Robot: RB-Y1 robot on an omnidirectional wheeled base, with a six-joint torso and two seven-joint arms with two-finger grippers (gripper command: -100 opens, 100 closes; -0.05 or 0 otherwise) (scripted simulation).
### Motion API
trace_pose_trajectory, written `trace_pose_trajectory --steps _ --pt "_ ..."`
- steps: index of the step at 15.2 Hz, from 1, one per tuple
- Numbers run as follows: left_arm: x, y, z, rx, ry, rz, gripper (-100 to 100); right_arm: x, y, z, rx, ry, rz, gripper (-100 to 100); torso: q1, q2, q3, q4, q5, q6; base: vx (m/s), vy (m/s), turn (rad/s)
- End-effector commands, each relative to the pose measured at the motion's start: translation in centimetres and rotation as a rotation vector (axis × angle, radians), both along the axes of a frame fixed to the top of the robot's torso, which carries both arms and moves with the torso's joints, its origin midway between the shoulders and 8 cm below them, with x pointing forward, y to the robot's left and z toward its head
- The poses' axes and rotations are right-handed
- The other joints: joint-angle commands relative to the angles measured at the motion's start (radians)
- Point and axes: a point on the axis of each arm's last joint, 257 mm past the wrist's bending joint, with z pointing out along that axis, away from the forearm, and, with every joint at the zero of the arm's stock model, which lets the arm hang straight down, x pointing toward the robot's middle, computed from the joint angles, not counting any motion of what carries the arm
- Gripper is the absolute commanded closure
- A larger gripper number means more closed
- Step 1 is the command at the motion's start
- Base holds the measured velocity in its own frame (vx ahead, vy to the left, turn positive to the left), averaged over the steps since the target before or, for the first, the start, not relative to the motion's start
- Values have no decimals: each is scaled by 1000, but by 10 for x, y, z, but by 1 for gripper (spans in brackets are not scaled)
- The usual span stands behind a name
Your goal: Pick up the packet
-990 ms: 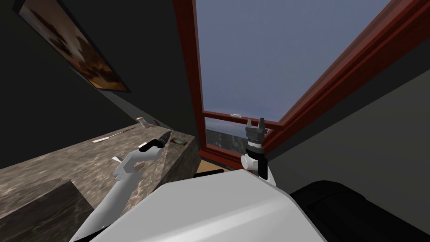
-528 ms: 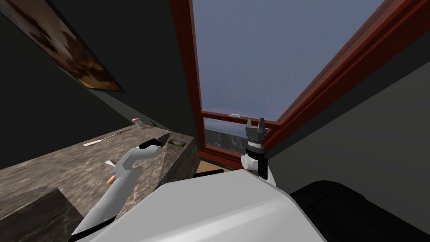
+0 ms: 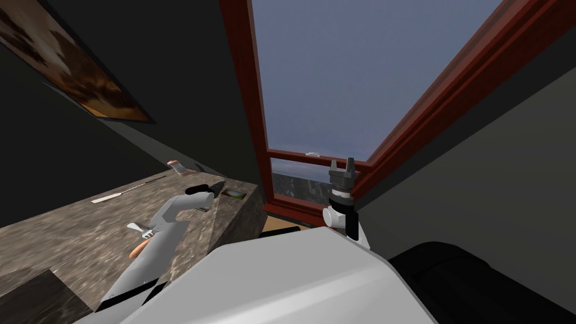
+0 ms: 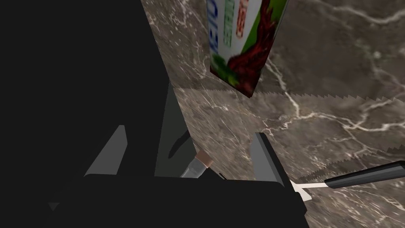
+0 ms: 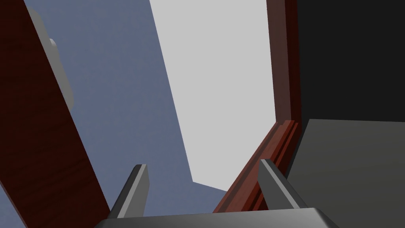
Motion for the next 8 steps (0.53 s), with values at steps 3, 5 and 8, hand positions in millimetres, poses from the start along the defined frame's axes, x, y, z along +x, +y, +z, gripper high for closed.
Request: trace_pose_trajectory --steps 3,5,8 --pt "-10 6 -11 -15 73 22 -100 0 0 0 0 0 0 0 0 0 0 0 0 -1 14 4 -56" --pt "-14 14 -15 -29 116 37 -100 0 0 0 0 0 0 0 0 0 0 0 0 0 15 3 -101" --pt "-20 19 -21 -48 170 53 -100 0 0 0 0 0 0 0 0 0 0 0 0 -1 11 4 -40"
